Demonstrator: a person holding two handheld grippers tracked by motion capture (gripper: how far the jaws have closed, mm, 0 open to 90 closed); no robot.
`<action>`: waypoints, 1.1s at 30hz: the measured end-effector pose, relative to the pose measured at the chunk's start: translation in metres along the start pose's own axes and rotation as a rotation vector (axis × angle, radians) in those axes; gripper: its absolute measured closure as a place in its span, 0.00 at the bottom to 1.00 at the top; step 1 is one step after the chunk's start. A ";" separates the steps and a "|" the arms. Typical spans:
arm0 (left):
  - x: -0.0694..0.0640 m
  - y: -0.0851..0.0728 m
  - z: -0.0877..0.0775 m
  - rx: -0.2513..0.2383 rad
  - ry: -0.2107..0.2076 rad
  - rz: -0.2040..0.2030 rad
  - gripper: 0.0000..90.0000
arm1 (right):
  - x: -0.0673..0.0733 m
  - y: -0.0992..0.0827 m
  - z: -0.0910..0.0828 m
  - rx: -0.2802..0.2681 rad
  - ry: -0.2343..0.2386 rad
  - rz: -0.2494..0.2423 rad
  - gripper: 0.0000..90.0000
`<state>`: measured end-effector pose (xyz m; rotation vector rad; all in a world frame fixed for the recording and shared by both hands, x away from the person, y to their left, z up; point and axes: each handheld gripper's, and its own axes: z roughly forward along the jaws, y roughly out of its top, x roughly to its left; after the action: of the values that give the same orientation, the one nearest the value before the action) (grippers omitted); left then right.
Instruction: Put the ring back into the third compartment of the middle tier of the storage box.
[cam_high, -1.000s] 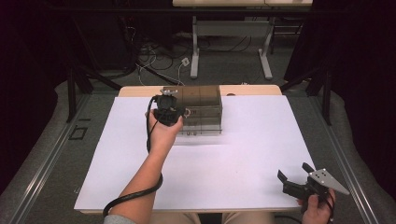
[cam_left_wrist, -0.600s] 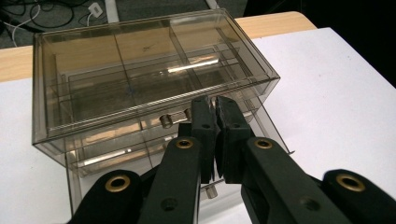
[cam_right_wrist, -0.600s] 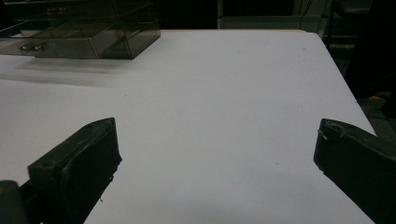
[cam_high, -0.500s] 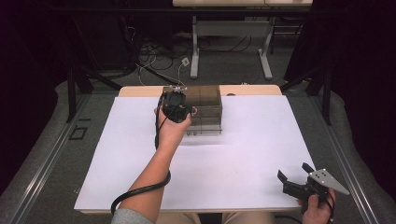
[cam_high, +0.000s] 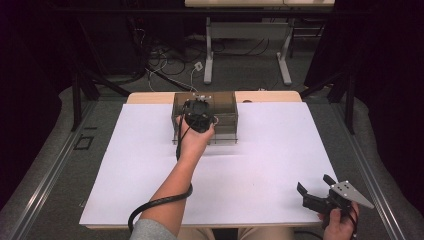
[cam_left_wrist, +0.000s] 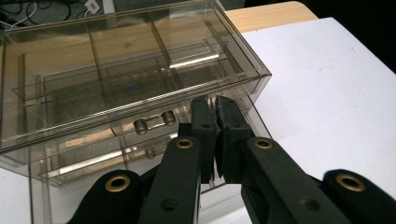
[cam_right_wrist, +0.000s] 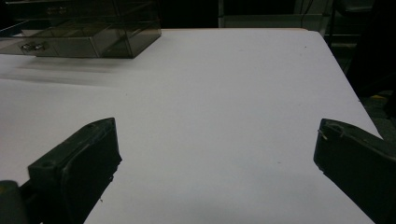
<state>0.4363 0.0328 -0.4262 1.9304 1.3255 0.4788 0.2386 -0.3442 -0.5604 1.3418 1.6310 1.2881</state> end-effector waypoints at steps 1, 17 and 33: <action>-0.001 -0.001 0.002 0.003 0.001 0.001 0.97 | 0.000 0.000 0.000 0.000 0.000 0.000 0.00; -0.012 -0.012 0.027 0.007 0.029 0.014 0.97 | -0.001 0.000 -0.001 0.006 0.001 0.003 0.00; -0.021 -0.021 0.049 0.042 0.026 0.007 0.97 | 0.000 0.000 -0.001 0.010 0.002 0.004 0.00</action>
<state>0.4470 0.0004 -0.4724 1.9693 1.3557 0.4841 0.2380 -0.3447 -0.5601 1.3507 1.6389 1.2860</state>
